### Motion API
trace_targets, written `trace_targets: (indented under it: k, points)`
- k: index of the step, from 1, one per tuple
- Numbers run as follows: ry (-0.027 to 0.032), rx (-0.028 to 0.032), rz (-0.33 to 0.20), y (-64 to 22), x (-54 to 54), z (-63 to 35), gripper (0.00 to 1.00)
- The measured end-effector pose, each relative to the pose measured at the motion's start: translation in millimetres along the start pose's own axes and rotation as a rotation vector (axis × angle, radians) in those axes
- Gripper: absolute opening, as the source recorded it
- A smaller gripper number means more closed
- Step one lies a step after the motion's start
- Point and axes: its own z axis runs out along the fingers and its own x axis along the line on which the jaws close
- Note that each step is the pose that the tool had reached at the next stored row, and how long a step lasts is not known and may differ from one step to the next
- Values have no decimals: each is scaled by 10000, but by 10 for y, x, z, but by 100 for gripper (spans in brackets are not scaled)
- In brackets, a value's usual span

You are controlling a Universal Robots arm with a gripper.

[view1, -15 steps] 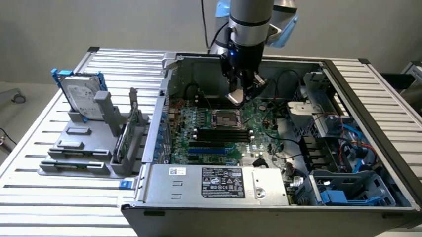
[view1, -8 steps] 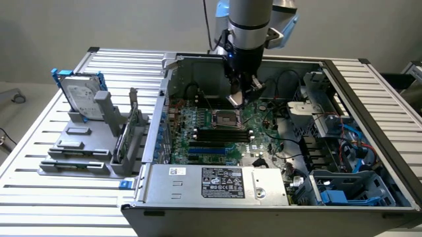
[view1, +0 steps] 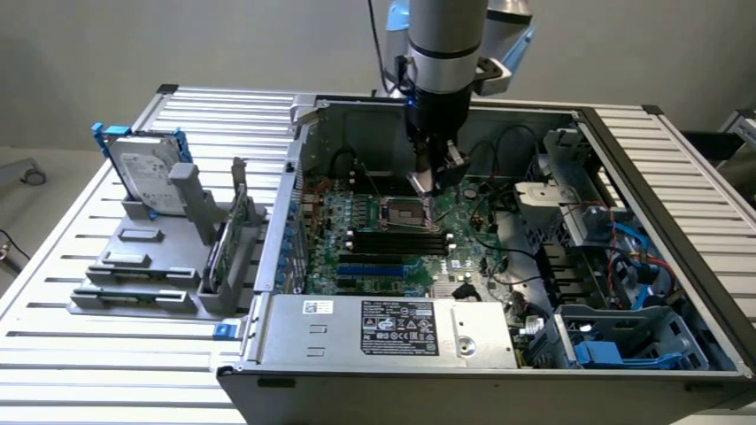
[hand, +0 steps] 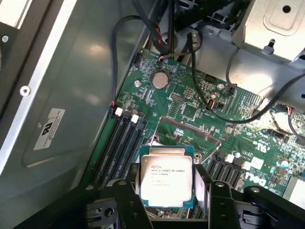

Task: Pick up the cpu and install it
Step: 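Place the cpu into insertion slot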

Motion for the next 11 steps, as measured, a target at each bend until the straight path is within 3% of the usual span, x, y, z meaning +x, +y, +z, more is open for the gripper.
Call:
trace_targets:
  k: [5,11]
  points:
    - [-80,-10,750,-3,-2,27,55]
    - [-131,28,1388,-11,-2,54,55]
